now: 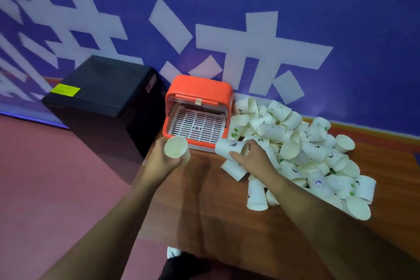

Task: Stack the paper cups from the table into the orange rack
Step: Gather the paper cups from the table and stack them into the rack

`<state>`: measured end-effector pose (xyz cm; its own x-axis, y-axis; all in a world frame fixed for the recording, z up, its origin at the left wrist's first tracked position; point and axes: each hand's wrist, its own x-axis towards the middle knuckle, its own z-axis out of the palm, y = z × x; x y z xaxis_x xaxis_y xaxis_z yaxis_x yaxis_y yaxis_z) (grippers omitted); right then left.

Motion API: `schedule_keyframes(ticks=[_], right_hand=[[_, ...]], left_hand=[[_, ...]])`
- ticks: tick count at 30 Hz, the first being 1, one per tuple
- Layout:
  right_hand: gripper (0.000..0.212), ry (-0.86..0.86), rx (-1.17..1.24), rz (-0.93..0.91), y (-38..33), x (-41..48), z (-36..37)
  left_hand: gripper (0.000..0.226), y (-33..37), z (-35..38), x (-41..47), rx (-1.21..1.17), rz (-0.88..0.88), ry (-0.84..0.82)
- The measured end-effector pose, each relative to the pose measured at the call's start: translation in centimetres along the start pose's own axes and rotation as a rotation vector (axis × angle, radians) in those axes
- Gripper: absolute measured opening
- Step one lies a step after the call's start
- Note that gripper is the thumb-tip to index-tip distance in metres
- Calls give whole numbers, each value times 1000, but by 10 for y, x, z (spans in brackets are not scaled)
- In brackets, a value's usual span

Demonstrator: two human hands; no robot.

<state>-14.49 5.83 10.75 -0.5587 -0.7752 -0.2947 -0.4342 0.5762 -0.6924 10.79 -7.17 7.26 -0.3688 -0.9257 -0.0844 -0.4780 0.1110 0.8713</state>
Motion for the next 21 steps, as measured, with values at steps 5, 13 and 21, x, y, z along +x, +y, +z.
schedule_keyframes(ticks=[5, 13, 21], right_hand=[[53, 4, 13, 49, -41, 42, 28], [62, 85, 58, 67, -62, 109, 86], [77, 113, -42, -69, -57, 137, 124]], left_hand=[[64, -14, -16, 56, -69, -17, -25], [57, -52, -1, 160, -123, 62, -101], [58, -92, 21, 209, 110, 156, -314]])
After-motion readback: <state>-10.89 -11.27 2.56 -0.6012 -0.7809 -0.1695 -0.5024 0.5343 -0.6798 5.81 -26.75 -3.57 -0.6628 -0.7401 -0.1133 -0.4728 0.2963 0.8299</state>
